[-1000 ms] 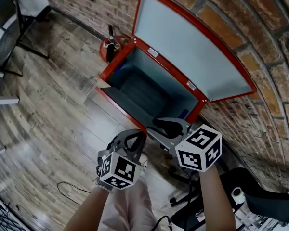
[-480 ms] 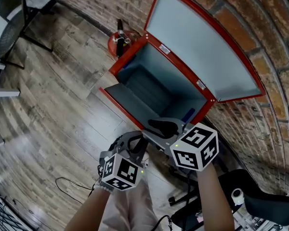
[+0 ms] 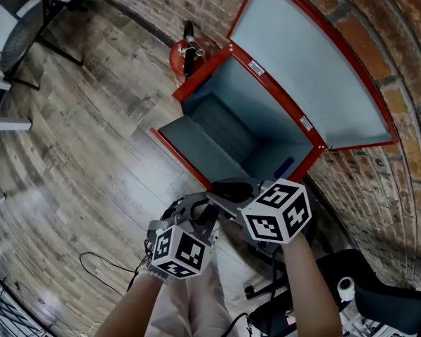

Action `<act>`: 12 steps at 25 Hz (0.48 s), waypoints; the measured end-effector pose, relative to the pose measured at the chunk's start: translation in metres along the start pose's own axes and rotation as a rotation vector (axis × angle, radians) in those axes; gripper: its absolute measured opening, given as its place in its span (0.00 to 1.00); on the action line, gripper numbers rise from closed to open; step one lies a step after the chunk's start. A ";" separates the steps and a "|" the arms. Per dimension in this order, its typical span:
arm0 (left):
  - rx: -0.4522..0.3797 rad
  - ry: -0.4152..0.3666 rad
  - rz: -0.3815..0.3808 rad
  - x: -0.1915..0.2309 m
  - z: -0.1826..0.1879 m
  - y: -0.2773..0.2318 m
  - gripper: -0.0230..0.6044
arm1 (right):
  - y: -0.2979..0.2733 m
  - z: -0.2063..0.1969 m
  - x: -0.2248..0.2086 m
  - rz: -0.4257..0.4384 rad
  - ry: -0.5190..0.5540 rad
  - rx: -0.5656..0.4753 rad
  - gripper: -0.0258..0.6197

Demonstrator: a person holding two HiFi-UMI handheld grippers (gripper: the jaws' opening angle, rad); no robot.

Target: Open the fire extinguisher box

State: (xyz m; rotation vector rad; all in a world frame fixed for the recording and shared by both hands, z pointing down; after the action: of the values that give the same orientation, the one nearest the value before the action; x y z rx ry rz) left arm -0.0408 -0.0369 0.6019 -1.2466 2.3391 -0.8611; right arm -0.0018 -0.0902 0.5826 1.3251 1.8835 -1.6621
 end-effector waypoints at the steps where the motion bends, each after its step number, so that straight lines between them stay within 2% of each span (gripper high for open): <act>1: 0.002 0.000 -0.002 0.000 -0.001 0.001 0.03 | -0.001 -0.001 0.000 0.002 -0.001 -0.001 0.15; 9: 0.019 0.073 0.005 0.001 -0.023 0.013 0.03 | -0.018 -0.013 0.003 0.023 0.029 0.048 0.13; 12: 0.045 0.069 0.016 0.005 -0.038 0.028 0.03 | -0.024 -0.019 0.004 0.028 0.019 0.055 0.13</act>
State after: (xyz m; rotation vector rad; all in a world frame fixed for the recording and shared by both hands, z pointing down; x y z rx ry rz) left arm -0.0819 -0.0161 0.6123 -1.1972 2.3662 -0.9602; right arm -0.0164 -0.0696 0.6002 1.3877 1.8332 -1.7049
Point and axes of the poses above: the fingertips, and each gripper's own axes: y backward along the fingers, x to its left, z out of its top, the point moved 6 cm from there along y, backward along the fingers, and after that the axes turned 12 degrees about -y, right-handed, at the moved point
